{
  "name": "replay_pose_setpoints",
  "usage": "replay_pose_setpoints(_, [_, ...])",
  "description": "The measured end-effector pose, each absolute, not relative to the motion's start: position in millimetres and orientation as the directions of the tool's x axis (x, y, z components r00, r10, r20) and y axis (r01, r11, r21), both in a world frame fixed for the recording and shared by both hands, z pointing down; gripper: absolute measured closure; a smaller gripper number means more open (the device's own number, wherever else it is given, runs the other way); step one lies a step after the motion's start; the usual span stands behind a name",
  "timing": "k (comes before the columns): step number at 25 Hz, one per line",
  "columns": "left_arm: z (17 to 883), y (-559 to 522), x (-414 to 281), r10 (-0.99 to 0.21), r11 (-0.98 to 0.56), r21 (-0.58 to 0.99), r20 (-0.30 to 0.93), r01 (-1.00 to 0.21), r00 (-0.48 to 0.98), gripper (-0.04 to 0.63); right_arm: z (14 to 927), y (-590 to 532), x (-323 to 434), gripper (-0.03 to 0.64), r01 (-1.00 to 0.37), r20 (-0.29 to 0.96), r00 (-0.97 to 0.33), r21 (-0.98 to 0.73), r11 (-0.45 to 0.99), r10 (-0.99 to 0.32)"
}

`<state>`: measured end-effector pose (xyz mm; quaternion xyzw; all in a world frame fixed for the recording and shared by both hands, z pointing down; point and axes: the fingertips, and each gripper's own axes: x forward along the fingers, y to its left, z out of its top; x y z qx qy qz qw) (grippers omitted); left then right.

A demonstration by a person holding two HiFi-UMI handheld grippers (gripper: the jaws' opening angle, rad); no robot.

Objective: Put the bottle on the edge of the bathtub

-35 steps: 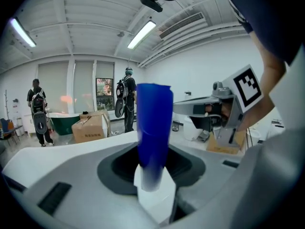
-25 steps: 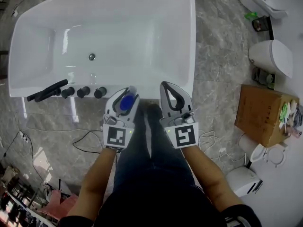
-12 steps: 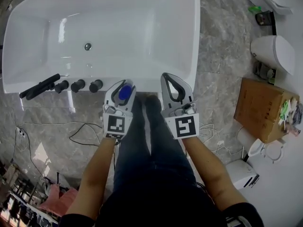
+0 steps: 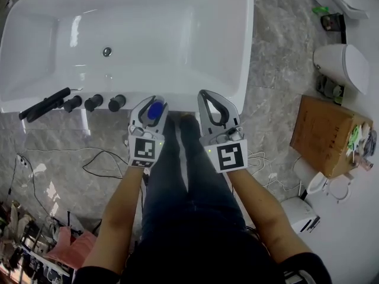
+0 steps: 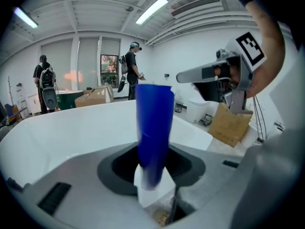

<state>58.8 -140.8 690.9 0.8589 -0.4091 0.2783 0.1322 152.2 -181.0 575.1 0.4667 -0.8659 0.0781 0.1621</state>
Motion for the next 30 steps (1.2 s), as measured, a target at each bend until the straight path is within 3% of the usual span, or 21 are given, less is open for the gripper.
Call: replay_pose_setpoints(30, [723,-128,55,-0.595,-0.693,-0.017,0.577,-0.720,0.560,0.439,587,-164,135,0.600,-0.813,0.386,-0.532,0.016,0.583,-0.753])
